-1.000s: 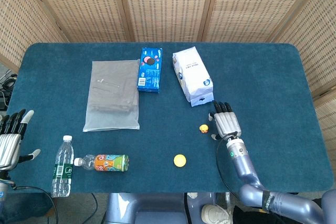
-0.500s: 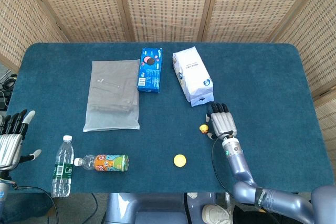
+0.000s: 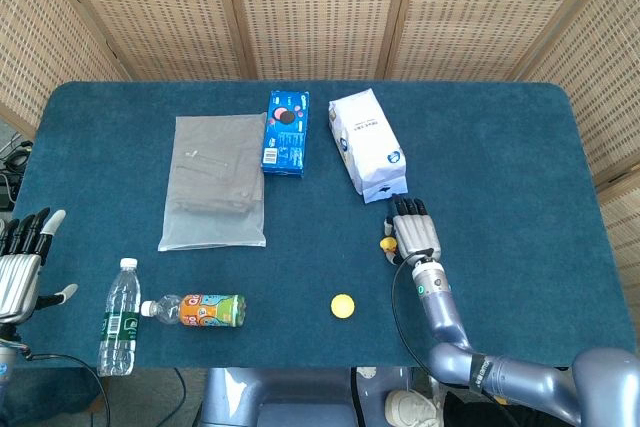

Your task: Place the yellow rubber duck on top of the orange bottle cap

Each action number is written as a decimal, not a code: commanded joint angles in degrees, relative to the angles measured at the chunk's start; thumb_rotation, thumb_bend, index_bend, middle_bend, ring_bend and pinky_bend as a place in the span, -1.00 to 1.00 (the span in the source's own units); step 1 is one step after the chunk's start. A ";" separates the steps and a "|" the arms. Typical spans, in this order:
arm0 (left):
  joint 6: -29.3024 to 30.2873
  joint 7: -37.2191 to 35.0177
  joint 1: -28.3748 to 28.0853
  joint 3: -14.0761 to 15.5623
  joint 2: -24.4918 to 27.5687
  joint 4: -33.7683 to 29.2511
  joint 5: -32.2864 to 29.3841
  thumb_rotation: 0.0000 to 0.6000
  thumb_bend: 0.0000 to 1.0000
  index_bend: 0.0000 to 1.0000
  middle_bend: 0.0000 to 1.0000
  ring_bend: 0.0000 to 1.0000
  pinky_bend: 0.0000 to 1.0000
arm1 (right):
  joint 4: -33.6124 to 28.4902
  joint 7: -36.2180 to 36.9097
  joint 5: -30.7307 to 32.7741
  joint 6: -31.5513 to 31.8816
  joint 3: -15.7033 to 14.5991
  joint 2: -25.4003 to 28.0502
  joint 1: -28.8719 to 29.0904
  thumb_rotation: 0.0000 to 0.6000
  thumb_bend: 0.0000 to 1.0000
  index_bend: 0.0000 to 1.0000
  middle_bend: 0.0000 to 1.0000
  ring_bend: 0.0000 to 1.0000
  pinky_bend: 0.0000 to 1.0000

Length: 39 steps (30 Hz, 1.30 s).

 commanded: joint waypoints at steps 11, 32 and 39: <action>-0.10 0.02 -0.08 0.19 0.04 -0.13 0.11 1.00 -1.00 -1.00 -1.00 -1.00 -1.00 | -4.04 1.86 -1.34 0.77 -0.32 2.58 -0.50 1.00 -0.45 0.18 -1.00 -1.00 -1.00; -0.03 0.00 -0.16 0.67 0.08 -0.57 0.91 1.00 -1.00 -1.00 -1.00 -1.00 -1.00 | -27.04 -1.52 -11.81 -4.06 -9.12 12.66 1.85 1.00 -0.43 0.18 -1.00 -1.00 -1.00; -0.31 0.05 -0.24 0.65 0.00 -0.42 0.58 1.00 -1.00 -1.00 -1.00 -1.00 -1.00 | -23.91 -5.69 -12.01 -3.66 -10.05 7.50 4.53 1.00 -0.44 0.19 -1.00 -1.00 -1.00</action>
